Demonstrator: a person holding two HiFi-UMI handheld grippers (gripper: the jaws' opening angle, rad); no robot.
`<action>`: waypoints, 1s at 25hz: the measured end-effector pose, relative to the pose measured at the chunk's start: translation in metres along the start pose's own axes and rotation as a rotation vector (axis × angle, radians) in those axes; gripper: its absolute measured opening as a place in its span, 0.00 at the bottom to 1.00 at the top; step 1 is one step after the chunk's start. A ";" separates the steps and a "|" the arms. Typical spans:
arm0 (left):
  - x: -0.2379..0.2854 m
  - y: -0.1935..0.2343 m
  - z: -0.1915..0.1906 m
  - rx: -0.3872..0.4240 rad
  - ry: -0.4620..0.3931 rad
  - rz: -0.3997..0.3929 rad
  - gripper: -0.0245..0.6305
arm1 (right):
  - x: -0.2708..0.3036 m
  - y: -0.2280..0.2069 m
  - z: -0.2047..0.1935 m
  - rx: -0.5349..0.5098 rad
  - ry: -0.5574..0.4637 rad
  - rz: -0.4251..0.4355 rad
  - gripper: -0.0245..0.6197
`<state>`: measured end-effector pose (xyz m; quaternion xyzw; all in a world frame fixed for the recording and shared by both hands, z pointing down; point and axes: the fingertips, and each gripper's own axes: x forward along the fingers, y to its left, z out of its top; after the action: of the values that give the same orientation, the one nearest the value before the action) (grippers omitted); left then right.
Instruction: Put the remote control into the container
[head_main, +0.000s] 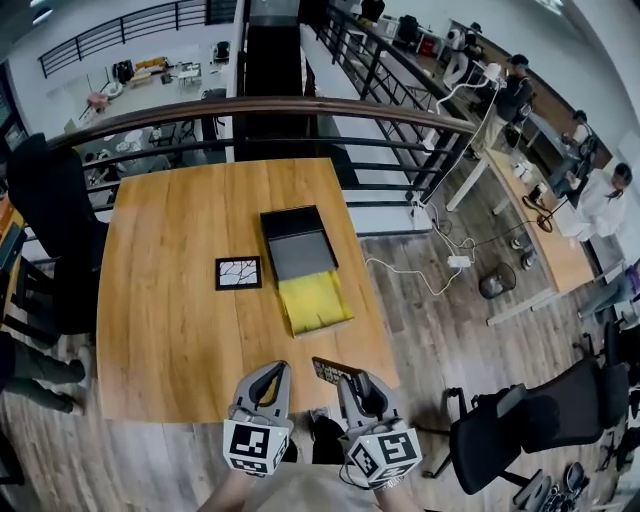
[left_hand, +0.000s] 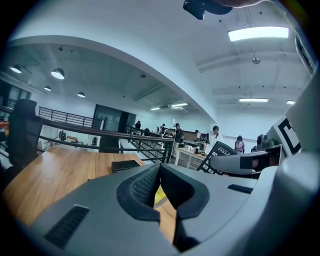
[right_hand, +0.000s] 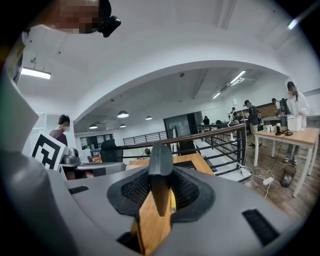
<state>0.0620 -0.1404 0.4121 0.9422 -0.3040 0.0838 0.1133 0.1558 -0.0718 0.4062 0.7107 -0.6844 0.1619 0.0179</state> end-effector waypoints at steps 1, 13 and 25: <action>0.002 0.002 0.001 -0.002 0.001 0.007 0.06 | 0.006 -0.001 0.001 -0.001 0.006 0.007 0.23; 0.058 0.033 0.016 -0.008 0.005 0.194 0.06 | 0.099 -0.036 0.008 -0.054 0.089 0.208 0.23; 0.138 0.028 -0.026 -0.099 0.070 0.325 0.06 | 0.201 -0.117 -0.034 -0.140 0.226 0.341 0.23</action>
<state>0.1532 -0.2319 0.4730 0.8703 -0.4522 0.1185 0.1549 0.2653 -0.2502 0.5126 0.5591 -0.7978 0.1934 0.1164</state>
